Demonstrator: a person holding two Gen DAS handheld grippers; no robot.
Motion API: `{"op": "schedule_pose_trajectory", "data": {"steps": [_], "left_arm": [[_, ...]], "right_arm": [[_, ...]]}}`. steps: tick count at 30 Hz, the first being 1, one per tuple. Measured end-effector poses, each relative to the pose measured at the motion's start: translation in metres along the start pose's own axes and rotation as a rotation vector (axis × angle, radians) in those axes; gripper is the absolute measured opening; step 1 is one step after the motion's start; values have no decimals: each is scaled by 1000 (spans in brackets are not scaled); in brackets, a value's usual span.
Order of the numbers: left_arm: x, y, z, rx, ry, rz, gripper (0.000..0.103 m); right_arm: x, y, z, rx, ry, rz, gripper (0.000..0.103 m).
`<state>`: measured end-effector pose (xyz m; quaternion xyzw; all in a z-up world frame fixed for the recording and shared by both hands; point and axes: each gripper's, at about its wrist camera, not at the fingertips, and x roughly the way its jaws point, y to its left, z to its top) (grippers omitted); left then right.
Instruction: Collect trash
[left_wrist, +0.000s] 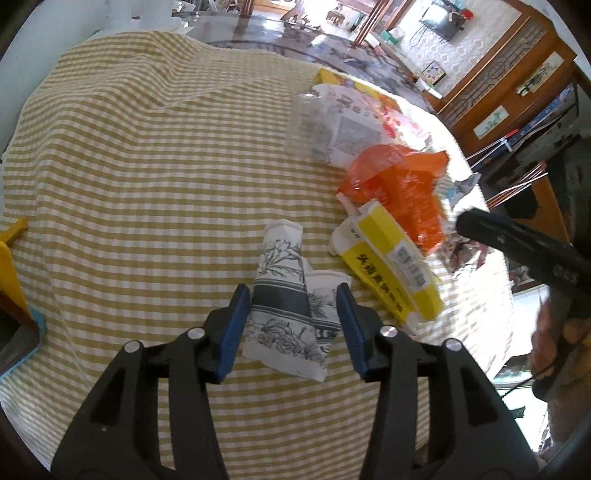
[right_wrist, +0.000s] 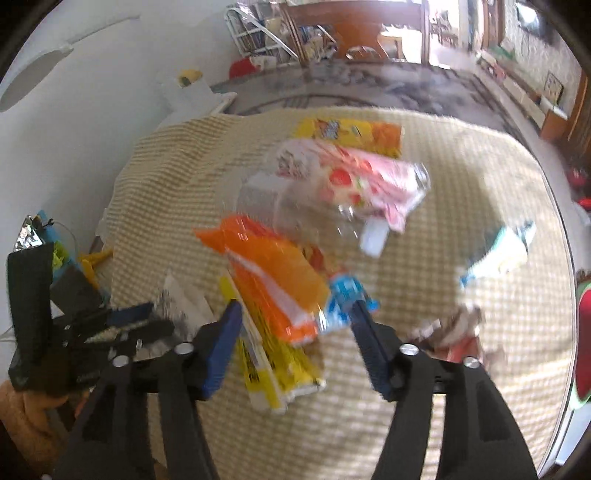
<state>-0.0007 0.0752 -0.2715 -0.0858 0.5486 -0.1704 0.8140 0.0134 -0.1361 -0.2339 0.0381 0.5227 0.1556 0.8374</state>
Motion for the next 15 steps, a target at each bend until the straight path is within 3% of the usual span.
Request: {"op": "schedule_pose_trajectory", "data": {"steps": [7, 12, 15], "left_arm": [[0, -1, -4, -6, 5, -6, 49], [1, -1, -6, -7, 5, -4, 49], [5, 0, -6, -9, 15, 0, 49]], "right_arm": [[41, 10, 20, -34, 53, -53, 65], [39, 5, 15, -9, 52, -24, 50], [28, 6, 12, -9, 29, 4, 47]]}}
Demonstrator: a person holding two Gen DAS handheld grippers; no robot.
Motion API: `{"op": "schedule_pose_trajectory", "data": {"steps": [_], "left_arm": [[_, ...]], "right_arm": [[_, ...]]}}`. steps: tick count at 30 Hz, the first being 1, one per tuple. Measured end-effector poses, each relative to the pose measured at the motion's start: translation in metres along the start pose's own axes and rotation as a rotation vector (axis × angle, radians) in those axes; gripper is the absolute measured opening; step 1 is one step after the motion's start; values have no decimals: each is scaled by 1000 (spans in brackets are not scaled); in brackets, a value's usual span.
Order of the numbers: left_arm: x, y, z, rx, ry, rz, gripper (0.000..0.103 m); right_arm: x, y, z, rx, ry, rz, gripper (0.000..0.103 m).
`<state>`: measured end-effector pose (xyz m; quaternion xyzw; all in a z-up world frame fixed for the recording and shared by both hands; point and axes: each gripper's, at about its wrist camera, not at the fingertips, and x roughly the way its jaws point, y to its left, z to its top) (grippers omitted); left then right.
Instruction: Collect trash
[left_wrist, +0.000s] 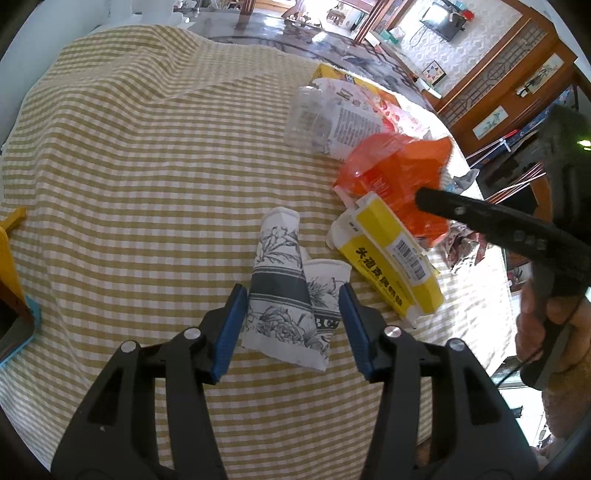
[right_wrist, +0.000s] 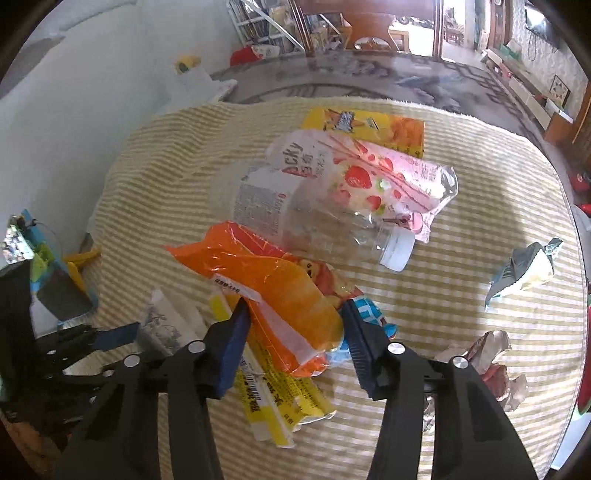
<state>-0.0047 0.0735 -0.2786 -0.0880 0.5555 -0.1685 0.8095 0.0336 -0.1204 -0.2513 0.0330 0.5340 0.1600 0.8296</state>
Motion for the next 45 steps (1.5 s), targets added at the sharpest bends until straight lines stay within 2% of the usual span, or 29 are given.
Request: {"op": "schedule_pose_trajectory", "data": {"steps": [6, 7, 8, 11, 17, 23, 29, 45], "left_arm": [[11, -5, 1, 6, 41, -9, 49], [11, -7, 1, 12, 41, -10, 41], [12, -7, 1, 14, 42, -11, 37], [10, -9, 3, 8, 26, -12, 37], [-19, -19, 23, 22, -101, -7, 37], [-46, -45, 46, 76, -224, -10, 37], [-50, -77, 52, 132, -267, -28, 37], [-24, -140, 66, 181, -250, -60, 37]], "right_arm": [[-35, 5, -5, 14, -94, 26, 47], [-40, 5, -6, 22, -105, 31, 47], [-45, 4, -8, 31, -116, 36, 47], [-60, 2, -13, 57, -151, 39, 48], [-91, -9, -20, 146, -252, 26, 48], [-116, -21, -20, 165, -320, -19, 49], [-123, -40, -26, 214, -330, -30, 49], [-143, -108, -46, 312, -323, -96, 49]]}}
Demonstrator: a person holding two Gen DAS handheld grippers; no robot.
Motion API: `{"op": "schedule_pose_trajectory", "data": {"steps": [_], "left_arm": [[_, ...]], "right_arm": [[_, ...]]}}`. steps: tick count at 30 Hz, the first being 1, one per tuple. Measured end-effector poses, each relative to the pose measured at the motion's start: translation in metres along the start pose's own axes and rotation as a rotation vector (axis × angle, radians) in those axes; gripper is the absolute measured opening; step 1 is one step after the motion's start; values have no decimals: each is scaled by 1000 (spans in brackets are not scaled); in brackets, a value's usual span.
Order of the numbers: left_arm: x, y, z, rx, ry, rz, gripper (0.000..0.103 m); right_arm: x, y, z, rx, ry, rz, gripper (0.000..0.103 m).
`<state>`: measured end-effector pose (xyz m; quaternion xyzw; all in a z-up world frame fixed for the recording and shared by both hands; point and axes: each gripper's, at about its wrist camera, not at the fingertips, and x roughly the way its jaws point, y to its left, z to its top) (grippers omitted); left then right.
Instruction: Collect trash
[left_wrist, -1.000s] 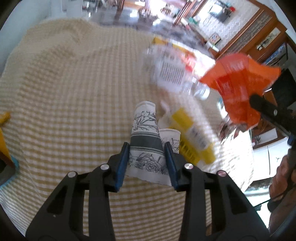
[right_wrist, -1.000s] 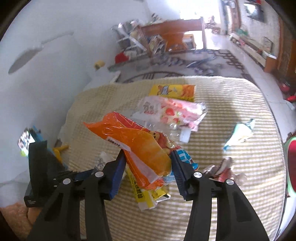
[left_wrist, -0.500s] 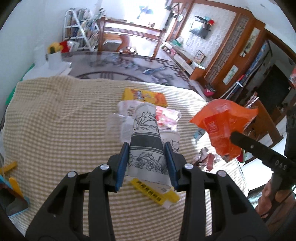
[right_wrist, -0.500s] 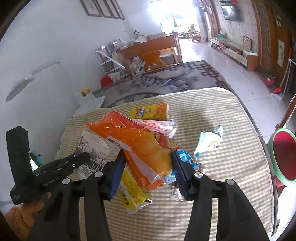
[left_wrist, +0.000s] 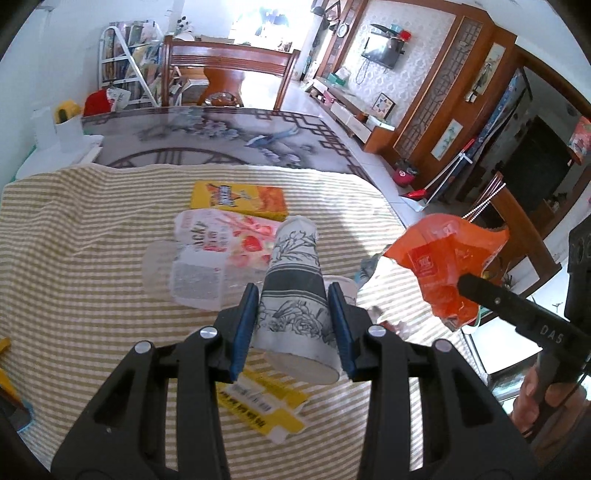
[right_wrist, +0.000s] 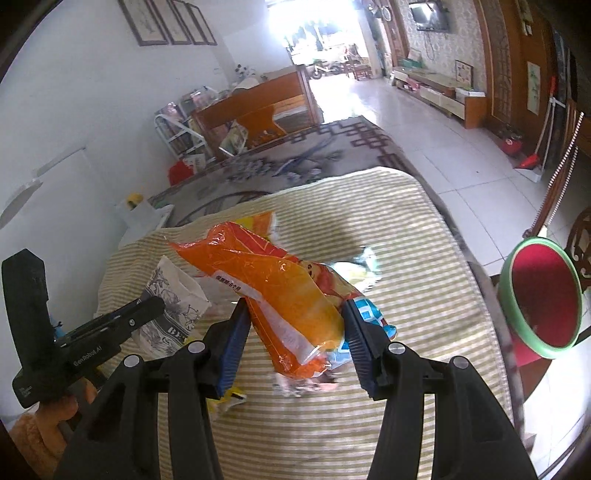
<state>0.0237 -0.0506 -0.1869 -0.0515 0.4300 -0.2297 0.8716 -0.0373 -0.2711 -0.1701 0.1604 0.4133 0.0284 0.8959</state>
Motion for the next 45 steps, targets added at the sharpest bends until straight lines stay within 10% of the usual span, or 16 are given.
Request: {"op": "schedule_pose_trajectory", "data": {"steps": [22, 30, 39, 40, 42, 45], "left_arm": [[39, -78, 12, -8, 12, 44, 37], [71, -66, -23, -44, 172, 95, 38], [104, -102, -42, 23, 276, 41, 68], [110, -104, -45, 30, 296, 46, 65], [117, -107, -48, 41, 326, 58, 21], [118, -110, -44, 30, 319, 39, 13]], "right_arm": [[-29, -112, 23, 78, -10, -5, 50], [-20, -137, 21, 103, 36, 21, 50], [-22, -147, 25, 97, 43, 39, 50], [-22, -149, 24, 99, 43, 41, 50], [-24, -152, 25, 105, 38, 37, 50], [-30, -163, 25, 123, 24, 25, 50]]}}
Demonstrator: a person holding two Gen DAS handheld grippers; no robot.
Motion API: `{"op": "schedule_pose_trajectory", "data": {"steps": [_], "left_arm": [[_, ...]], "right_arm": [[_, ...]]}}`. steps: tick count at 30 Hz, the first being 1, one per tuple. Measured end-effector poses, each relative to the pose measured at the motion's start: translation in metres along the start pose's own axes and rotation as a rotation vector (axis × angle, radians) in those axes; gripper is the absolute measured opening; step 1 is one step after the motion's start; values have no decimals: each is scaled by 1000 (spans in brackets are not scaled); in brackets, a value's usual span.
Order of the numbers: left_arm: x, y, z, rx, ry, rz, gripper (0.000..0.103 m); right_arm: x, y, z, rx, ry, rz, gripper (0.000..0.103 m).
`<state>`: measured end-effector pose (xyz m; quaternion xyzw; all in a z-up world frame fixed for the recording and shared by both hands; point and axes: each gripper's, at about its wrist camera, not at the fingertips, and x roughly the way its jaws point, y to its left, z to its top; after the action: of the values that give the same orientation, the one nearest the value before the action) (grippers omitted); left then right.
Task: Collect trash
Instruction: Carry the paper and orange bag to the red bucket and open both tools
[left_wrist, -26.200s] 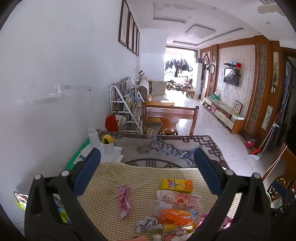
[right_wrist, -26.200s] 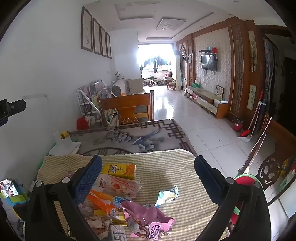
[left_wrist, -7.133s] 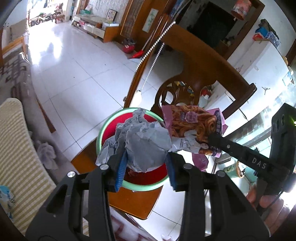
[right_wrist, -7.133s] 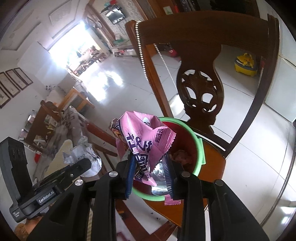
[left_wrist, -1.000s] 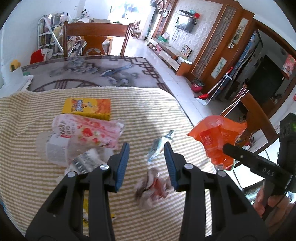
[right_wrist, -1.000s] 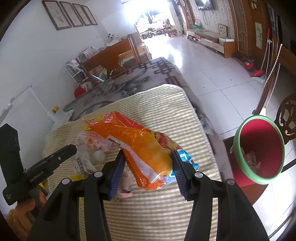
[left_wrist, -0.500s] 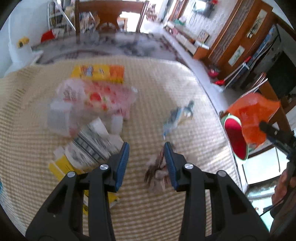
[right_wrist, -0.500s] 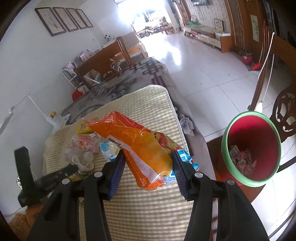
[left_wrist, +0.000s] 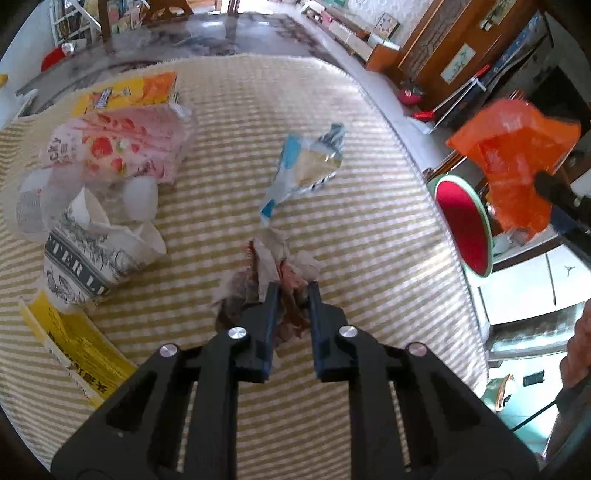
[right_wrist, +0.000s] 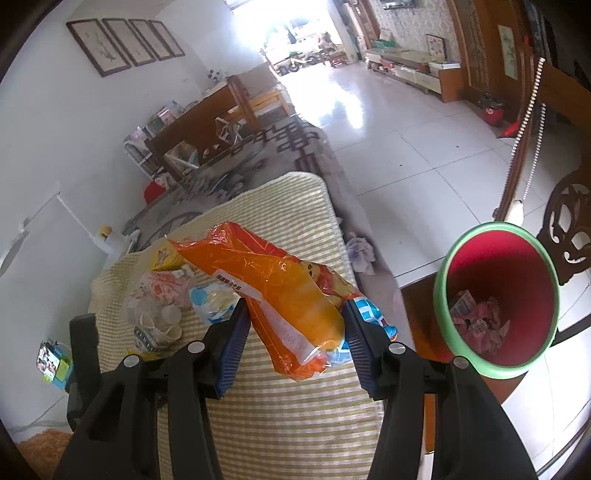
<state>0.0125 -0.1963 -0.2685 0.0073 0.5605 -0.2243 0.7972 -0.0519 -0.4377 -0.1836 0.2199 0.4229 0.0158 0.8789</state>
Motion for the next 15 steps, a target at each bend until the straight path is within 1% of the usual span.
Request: {"op": "schedule_pose_trajectory", "data": {"steps": [2, 4, 7, 11, 13, 15], "left_arm": [[-6, -10, 6, 16, -25, -14, 11], [-13, -28, 19, 38, -64, -44, 11], [-18, -63, 38, 83, -101, -116, 11], [-10, -112, 62, 149, -111, -202, 11], [-3, -145, 74, 192, -113, -254, 11], [4, -168, 82, 222, -110, -283, 11]], "right_arm": [[-2, -8, 1, 16, -9, -10, 50], [-6, -19, 1, 37, -18, -22, 50], [-15, -40, 2, 73, -36, -48, 50], [-28, -71, 5, 130, -62, -91, 50], [-35, -88, 6, 163, -77, -113, 50], [-42, -106, 8, 197, -91, -137, 50]]}}
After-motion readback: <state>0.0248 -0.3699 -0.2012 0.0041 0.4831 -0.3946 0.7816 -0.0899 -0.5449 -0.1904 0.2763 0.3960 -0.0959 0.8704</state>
